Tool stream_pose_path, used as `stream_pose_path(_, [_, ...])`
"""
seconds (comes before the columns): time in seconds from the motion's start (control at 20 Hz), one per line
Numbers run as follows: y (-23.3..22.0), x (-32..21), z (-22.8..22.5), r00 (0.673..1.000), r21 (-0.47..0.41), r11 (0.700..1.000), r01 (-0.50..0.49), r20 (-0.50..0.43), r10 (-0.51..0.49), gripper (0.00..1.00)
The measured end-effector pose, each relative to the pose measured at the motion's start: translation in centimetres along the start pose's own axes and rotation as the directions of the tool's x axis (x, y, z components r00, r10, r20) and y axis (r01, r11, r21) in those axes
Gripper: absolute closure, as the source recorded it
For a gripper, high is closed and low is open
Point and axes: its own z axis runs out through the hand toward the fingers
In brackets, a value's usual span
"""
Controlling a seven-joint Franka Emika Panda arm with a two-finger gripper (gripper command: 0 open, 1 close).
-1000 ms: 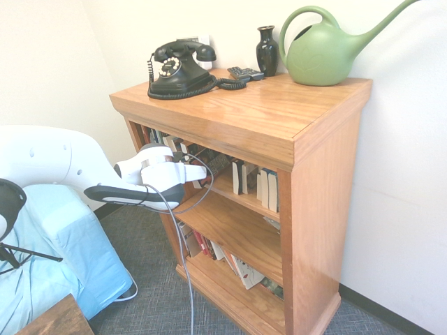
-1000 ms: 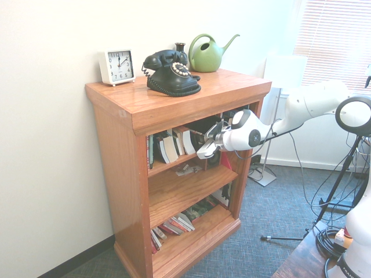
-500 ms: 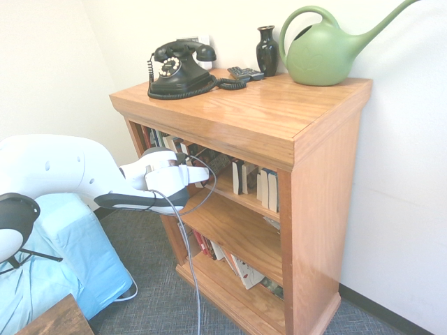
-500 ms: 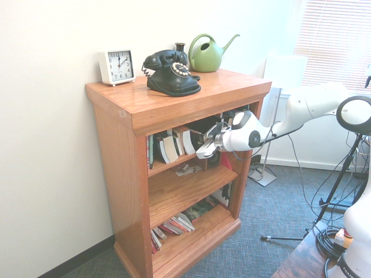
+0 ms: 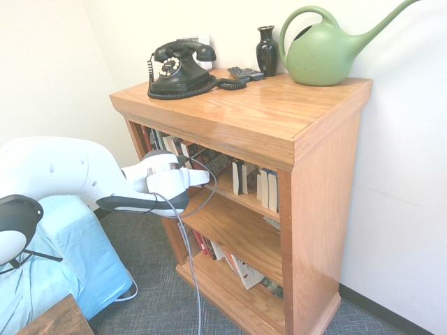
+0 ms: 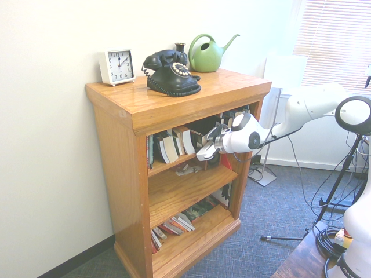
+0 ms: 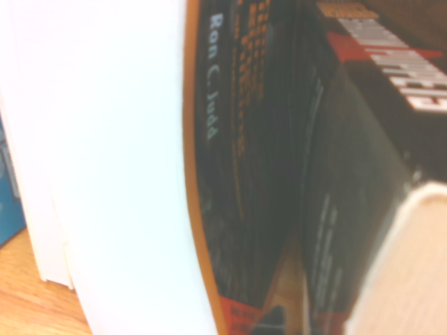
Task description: Organize the shelf
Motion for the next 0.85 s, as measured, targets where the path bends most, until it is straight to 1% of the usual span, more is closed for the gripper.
stream_pose_path(0.3, [0.4, 0.2, -1.5, 1.000, -0.003, 1.000, 0.010, 0.019, -0.010, 0.00])
stream_pose_path(0.55, [0.9, -0.4, -4.6, 0.999, -0.005, 1.000, 0.016, 0.050, -0.016, 0.00])
stream_pose_path(0.85, [2.2, -2.5, -9.5, 0.995, -0.001, 1.000, -0.021, 0.100, 0.021, 0.00])
